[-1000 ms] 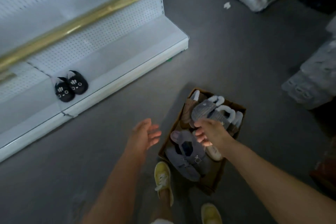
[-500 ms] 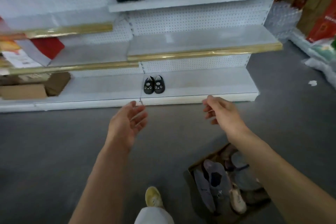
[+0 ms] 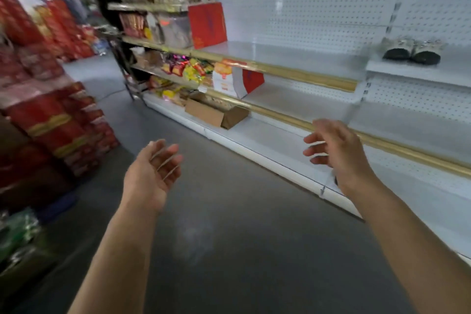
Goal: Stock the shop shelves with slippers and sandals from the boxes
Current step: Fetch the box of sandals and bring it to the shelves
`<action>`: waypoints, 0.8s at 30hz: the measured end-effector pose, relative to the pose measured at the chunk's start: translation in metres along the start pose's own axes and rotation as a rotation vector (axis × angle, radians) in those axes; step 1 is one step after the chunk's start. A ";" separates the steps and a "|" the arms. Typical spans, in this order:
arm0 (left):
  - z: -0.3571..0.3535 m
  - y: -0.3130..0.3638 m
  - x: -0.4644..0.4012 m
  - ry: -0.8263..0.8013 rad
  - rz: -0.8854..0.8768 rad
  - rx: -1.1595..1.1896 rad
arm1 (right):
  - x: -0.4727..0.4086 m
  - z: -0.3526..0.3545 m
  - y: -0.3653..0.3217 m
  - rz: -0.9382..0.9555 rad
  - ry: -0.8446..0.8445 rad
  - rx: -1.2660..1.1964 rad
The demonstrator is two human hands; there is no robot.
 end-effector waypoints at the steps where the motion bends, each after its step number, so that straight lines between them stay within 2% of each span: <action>1: 0.023 0.020 -0.011 0.036 -0.022 -0.012 | -0.021 -0.027 -0.006 0.009 -0.035 -0.006; 7: 0.149 0.125 -0.043 0.250 -0.174 -0.026 | -0.123 -0.202 -0.032 0.043 -0.290 -0.006; 14: 0.285 0.184 -0.052 0.487 -0.253 0.037 | -0.215 -0.383 -0.035 0.045 -0.513 0.020; 24: 0.415 0.290 -0.176 0.644 -0.377 0.092 | -0.372 -0.645 -0.025 0.012 -0.787 0.015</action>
Point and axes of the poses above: each hand's wrist, its own x-axis away from the middle knuckle, its own z-axis out of the back of the hand, y = z × x, the point moved 10 cm from there along -x, towards the middle knuckle, and after that the axes turned 14 degrees about -y, right-handed, at the moved point
